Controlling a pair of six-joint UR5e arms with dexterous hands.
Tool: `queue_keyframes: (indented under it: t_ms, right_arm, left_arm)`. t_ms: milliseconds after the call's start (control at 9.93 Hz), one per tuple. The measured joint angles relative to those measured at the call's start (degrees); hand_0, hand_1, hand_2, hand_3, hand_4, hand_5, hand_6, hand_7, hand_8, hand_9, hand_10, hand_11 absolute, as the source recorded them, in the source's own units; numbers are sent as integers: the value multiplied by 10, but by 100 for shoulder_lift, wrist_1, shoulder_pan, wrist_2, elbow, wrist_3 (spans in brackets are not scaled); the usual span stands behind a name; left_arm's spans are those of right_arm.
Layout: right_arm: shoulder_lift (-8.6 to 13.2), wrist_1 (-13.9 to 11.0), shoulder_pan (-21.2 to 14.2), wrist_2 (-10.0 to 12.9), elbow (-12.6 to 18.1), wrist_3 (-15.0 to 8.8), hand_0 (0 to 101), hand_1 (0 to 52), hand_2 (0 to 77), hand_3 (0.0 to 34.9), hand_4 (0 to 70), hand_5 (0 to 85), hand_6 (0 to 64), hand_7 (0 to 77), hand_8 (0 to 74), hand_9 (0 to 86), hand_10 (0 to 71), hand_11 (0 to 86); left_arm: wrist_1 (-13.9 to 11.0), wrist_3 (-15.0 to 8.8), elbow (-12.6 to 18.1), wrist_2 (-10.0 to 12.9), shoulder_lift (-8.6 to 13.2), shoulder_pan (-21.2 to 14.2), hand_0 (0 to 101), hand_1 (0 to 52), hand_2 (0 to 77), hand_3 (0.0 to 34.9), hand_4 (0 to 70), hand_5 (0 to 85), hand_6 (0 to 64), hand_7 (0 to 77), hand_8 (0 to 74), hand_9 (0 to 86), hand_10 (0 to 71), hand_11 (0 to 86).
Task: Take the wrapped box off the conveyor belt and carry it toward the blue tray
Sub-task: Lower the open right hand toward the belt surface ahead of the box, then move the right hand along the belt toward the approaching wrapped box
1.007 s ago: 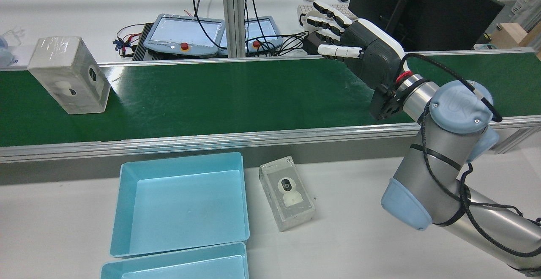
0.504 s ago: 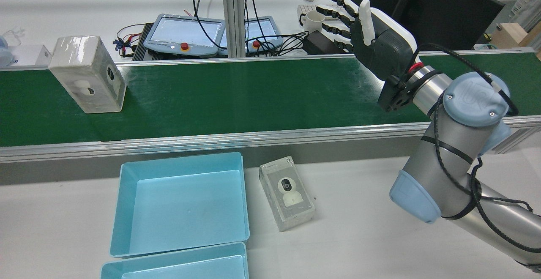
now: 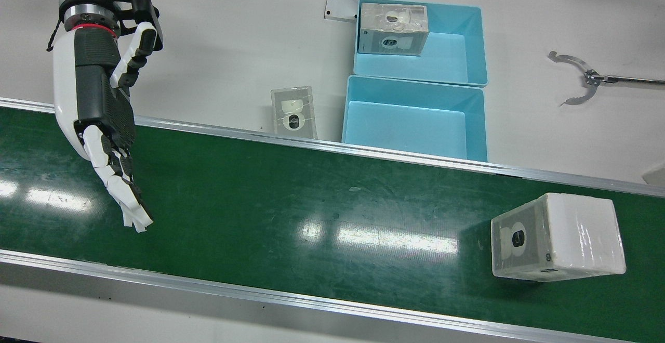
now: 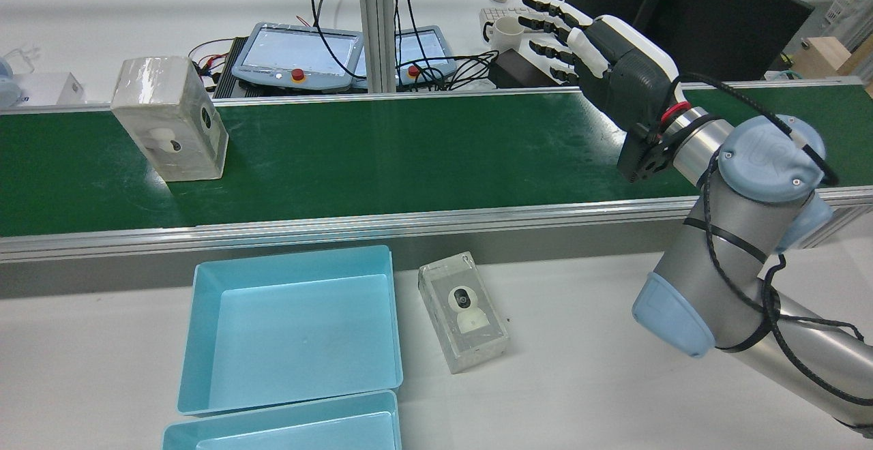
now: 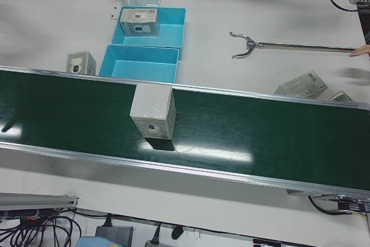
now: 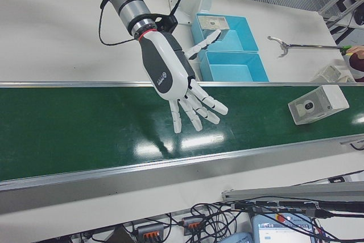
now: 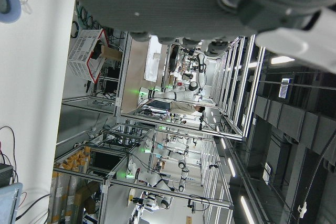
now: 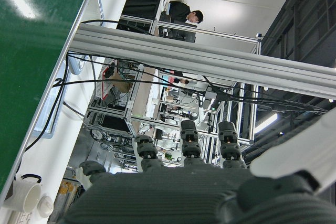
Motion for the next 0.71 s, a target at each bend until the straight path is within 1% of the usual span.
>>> queue_keyframes:
  t_ms: [101, 201, 302, 403, 504, 604, 705]
  right_arm:
    - [-29, -56, 20, 4, -36, 10, 149, 5, 16, 307, 54, 131, 0, 142, 131, 27, 0, 11]
    - [-45, -86, 17, 13, -106, 67, 149, 5, 16, 307, 54, 131, 0, 142, 131, 27, 0, 11]
    - [-44, -91, -23, 26, -184, 128, 158, 5, 16, 306, 16, 136, 0, 147, 153, 54, 0, 16]
    - [-26, -76, -79, 42, -271, 167, 272, 11, 16, 306, 16, 136, 0, 147, 98, 54, 5, 11]
    - [9, -44, -131, 55, -363, 189, 272, 11, 16, 306, 16, 136, 0, 147, 98, 54, 5, 11]
    - [49, -15, -164, 61, -424, 202, 369, 11, 16, 305, 5, 136, 0, 147, 5, 65, 65, 11]
    - [104, 3, -172, 64, -456, 206, 421, 22, 16, 305, 11, 136, 0, 147, 16, 65, 38, 11]
  left_arm:
    - [0, 0, 0, 0, 0, 0, 0, 0, 11, 0, 0, 5, 0, 5, 5, 5, 5, 0]
    - [0, 0, 0, 0, 0, 0, 0, 0, 11, 0, 0, 5, 0, 5, 5, 0, 5, 0]
    - [0, 0, 0, 0, 0, 0, 0, 0, 11, 0, 0, 5, 0, 5, 5, 0, 5, 0]
    - [0, 0, 0, 0, 0, 0, 0, 0, 11, 0, 0, 5, 0, 5, 5, 0, 0, 0]
    - [0, 0, 0, 0, 0, 0, 0, 0, 11, 0, 0, 5, 0, 5, 5, 5, 0, 0]
    - [0, 0, 0, 0, 0, 0, 0, 0, 11, 0, 0, 5, 0, 5, 5, 0, 0, 0]
    - [0, 0, 0, 0, 0, 0, 0, 0, 11, 0, 0, 5, 0, 5, 5, 0, 0, 0]
